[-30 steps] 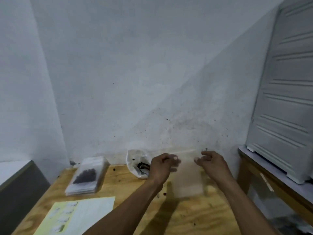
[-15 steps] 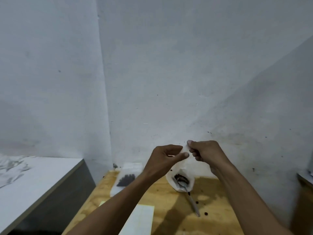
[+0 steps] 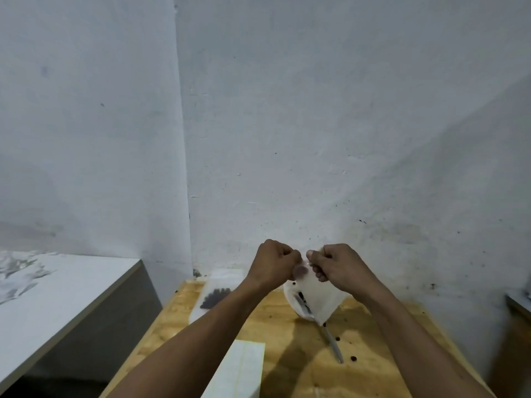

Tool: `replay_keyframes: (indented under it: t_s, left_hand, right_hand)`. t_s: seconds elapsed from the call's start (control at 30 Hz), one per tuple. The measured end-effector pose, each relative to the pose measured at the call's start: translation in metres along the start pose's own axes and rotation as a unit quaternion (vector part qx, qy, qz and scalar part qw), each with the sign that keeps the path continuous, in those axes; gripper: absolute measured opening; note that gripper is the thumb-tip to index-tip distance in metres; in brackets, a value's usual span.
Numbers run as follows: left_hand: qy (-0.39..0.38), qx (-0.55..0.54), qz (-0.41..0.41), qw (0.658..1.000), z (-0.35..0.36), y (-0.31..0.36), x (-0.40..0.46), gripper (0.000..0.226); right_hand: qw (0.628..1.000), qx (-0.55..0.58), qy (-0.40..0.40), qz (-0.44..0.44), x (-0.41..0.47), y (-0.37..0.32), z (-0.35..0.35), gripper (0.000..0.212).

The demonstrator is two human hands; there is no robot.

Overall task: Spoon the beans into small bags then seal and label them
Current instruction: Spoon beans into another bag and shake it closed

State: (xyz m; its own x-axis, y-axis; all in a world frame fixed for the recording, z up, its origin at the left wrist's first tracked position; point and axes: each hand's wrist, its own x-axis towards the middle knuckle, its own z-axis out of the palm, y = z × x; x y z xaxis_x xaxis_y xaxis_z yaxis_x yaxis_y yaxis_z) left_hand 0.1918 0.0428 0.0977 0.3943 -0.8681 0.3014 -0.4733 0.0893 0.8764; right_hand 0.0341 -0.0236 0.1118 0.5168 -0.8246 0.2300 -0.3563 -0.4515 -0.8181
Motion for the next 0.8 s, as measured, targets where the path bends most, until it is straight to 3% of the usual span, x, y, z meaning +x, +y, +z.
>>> replay_keyframes:
  t_s: [0.1,0.17,0.27,0.3,0.37,0.4,0.47,0.63,0.7,0.8]
  left_hand:
    - [0.089,0.094,0.000,0.992,0.003,-0.004,0.011,0.040]
    - [0.108,0.121,0.024,0.986,0.002,-0.003,0.015,0.040]
    - [-0.024,0.065,0.069,0.995,-0.009,0.006,0.005,0.026]
    - [-0.100,0.057,0.078,0.990,-0.014,0.008,0.002,0.043]
    - [-0.207,0.087,0.083,0.971,-0.022,0.009,0.000,0.096]
    - [-0.236,0.122,0.085,0.960,-0.024,0.010,-0.001,0.116]
    - [-0.263,0.198,0.105,0.938,-0.025,0.011,-0.002,0.134]
    - [-0.216,0.248,0.152,0.932,-0.016,0.007,-0.006,0.100]
    - [-0.197,0.274,0.161,0.927,-0.010,0.003,-0.008,0.096]
    - [-0.161,0.310,0.183,0.919,-0.006,-0.005,-0.007,0.099]
  right_hand:
    - [0.999,-0.035,0.015,0.013,-0.006,0.001,0.015,0.037]
    - [0.998,-0.026,0.044,0.029,-0.008,0.000,0.020,0.036]
    - [0.990,0.120,0.027,0.067,-0.008,-0.001,0.010,0.028]
    - [0.985,0.157,0.005,0.064,-0.009,-0.001,0.004,0.028]
    - [0.991,0.127,-0.039,0.021,-0.013,-0.003,-0.006,0.034]
    - [0.994,0.091,-0.055,0.005,-0.015,-0.005,-0.008,0.040]
    - [0.997,0.043,-0.068,-0.008,-0.016,-0.005,-0.009,0.044]
    - [0.999,0.028,-0.022,0.032,-0.012,0.007,-0.007,0.035]
    - [0.998,-0.014,0.011,0.055,-0.012,0.011,-0.004,0.028]
    - [0.987,-0.132,0.093,0.012,-0.015,0.010,-0.005,0.015]
